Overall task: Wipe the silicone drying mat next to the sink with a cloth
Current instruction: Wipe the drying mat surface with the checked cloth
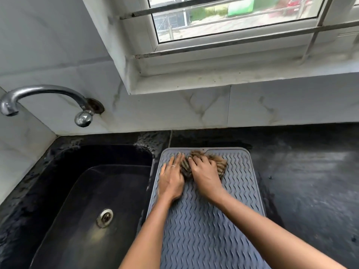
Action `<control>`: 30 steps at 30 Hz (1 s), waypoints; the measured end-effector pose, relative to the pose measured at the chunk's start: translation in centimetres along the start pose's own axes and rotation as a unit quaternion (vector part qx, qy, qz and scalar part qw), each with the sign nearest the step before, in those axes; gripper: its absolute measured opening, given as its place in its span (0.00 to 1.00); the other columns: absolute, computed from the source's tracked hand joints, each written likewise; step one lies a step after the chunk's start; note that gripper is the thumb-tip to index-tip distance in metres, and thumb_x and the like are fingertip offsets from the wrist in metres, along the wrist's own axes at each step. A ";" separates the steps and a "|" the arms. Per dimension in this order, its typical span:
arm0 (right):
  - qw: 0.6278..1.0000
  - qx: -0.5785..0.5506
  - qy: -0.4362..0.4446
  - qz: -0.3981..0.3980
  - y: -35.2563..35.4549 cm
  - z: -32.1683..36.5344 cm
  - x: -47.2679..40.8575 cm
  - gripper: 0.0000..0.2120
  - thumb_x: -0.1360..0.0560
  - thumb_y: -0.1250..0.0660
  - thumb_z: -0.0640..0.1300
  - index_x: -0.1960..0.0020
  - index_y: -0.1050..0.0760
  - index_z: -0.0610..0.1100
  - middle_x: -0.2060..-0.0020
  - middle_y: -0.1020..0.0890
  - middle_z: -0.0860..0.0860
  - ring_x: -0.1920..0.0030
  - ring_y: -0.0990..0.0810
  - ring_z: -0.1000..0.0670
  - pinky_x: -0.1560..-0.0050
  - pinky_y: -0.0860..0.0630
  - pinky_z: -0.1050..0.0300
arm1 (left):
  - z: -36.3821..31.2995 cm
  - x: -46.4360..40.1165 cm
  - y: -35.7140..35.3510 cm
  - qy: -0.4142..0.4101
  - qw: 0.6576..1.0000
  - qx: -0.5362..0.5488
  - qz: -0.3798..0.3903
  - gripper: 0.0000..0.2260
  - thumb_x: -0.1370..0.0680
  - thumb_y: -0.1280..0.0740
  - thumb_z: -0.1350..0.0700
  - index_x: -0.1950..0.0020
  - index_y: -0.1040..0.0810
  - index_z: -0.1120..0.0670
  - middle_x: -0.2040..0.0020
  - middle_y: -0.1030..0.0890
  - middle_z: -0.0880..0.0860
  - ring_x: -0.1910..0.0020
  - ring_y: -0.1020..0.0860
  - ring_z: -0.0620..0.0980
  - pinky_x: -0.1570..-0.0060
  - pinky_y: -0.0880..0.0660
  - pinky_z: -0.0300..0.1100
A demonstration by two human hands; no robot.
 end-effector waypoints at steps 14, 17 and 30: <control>0.979 -0.169 -0.089 -0.070 5.4 -1.7 -1.0 0.20 0.31 0.38 0.32 0.42 0.23 0.46 0.44 0.19 0.46 0.44 0.25 0.42 0.47 0.28 0.50 | 0.1 -0.3 0.1 0.001 1.000 -0.006 0.000 0.22 0.18 0.47 0.53 0.23 0.44 0.46 0.22 0.42 0.48 0.23 0.47 0.45 0.25 0.53 0.44; 0.993 -0.076 -0.086 0.026 1.6 -1.7 -3.7 0.26 0.24 0.43 0.35 0.27 0.41 0.42 0.29 0.35 0.42 0.30 0.38 0.39 0.33 0.37 0.43 | -0.1 0.0 0.4 0.004 1.000 0.018 -0.015 0.21 0.18 0.48 0.54 0.24 0.40 0.49 0.23 0.40 0.51 0.23 0.45 0.47 0.24 0.52 0.45; 0.994 -0.074 0.034 0.079 1.9 2.5 7.6 0.12 0.30 0.36 0.33 0.49 0.21 0.42 0.53 0.17 0.46 0.50 0.21 0.42 0.56 0.29 0.51 | -0.3 -0.3 0.2 -0.008 1.000 -0.012 0.004 0.22 0.17 0.49 0.55 0.23 0.47 0.47 0.22 0.44 0.46 0.22 0.49 0.45 0.24 0.55 0.44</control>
Point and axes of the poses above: each hand's wrist, its own x-axis away from the middle knuckle, its own y-axis out of the back of the hand, z = x × y, the point moved 10 cm from there along -x, towards the middle knuckle
